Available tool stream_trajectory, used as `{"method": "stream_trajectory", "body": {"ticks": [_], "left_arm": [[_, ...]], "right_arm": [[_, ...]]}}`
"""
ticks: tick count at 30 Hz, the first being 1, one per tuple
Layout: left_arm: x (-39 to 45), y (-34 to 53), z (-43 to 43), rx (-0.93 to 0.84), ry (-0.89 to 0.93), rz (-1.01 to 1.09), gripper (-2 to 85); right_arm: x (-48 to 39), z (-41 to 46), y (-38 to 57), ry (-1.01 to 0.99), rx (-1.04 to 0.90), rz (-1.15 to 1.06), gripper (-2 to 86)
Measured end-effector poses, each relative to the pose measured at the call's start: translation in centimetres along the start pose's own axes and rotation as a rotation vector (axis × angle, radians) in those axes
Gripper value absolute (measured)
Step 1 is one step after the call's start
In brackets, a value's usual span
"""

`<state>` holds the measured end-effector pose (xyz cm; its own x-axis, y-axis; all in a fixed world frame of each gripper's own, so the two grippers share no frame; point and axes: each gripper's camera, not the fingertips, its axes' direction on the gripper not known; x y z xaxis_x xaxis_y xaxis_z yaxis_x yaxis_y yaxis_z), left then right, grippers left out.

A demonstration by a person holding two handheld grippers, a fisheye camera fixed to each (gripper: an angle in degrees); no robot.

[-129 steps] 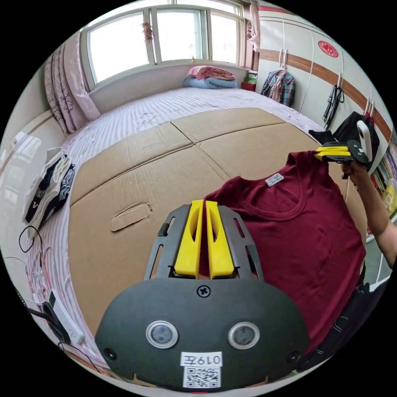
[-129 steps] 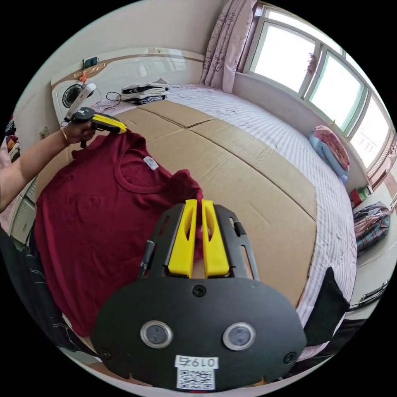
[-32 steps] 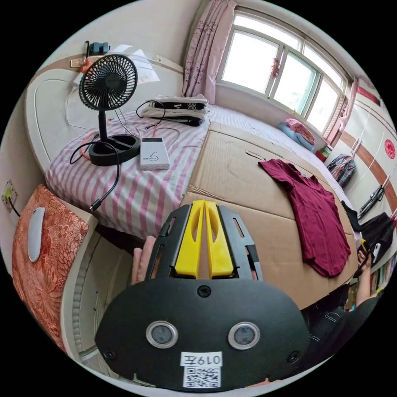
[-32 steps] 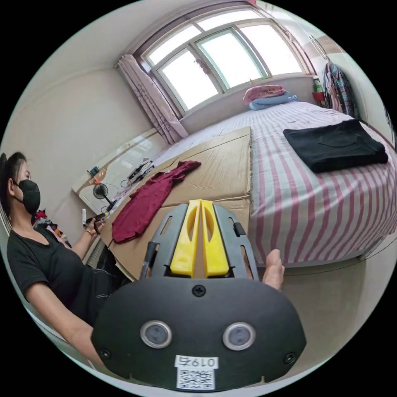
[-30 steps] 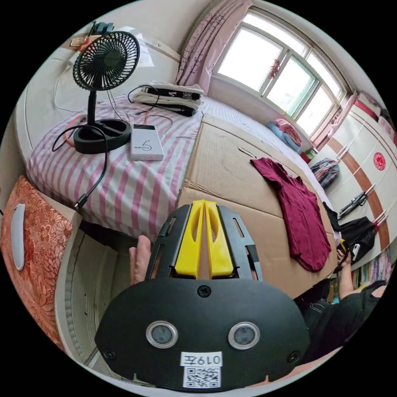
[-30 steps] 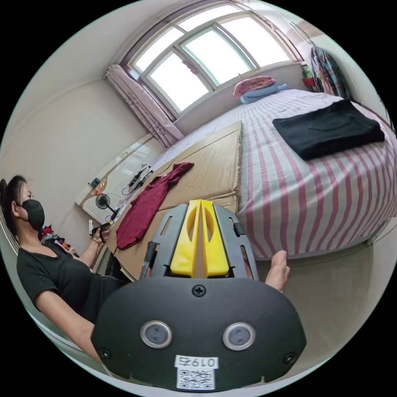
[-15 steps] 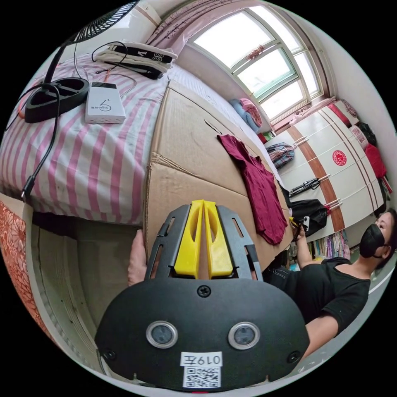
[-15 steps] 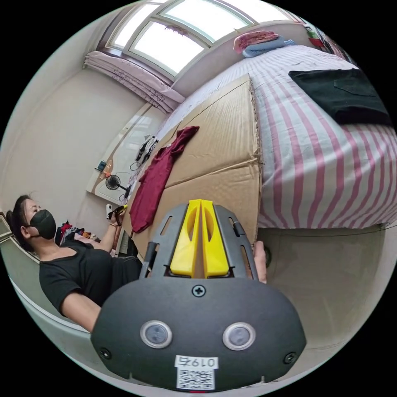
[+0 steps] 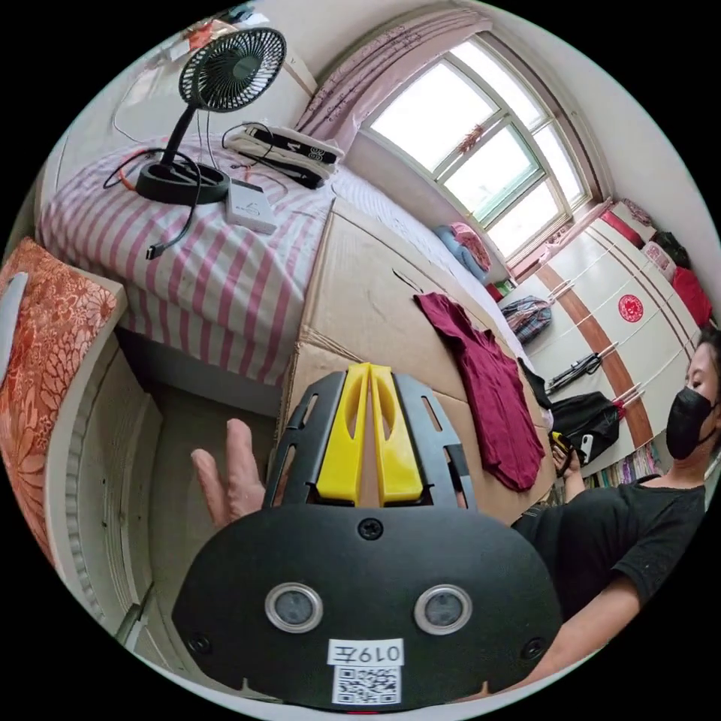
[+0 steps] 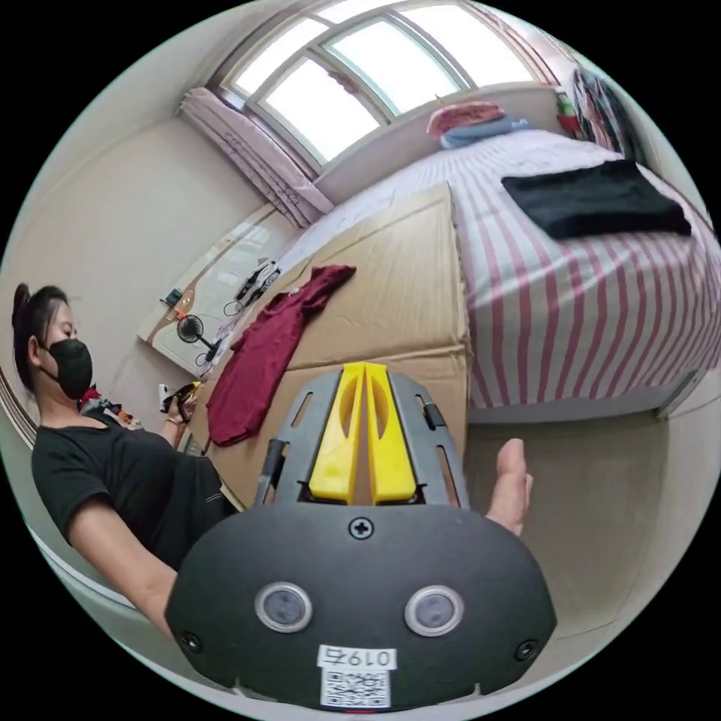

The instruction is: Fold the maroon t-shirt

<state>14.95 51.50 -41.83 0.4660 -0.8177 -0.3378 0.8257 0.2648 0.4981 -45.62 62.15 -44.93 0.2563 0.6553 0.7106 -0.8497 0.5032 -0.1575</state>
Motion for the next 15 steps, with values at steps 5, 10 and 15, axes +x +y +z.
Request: {"method": "stream_trajectory", "body": {"ticks": [5, 10, 15], "left_arm": [[16.8, -1.5, 0.2, 0.091, -0.038, 0.314, 0.9], [25.9, -2.5, 13.0, -0.283, -0.103, 0.308, 0.8], [32.7, -2.0, 12.3, -0.203, -0.017, 0.449, 0.9]], "right_arm": [[-13.8, 4.2, -1.0, 0.025, 0.144, -0.227, -0.6], [-18.7, 14.9, -0.3, -0.158, -0.032, -0.229, -0.4], [-28.4, 19.3, 2.9, 0.442, 0.050, -0.383, -0.7]]}}
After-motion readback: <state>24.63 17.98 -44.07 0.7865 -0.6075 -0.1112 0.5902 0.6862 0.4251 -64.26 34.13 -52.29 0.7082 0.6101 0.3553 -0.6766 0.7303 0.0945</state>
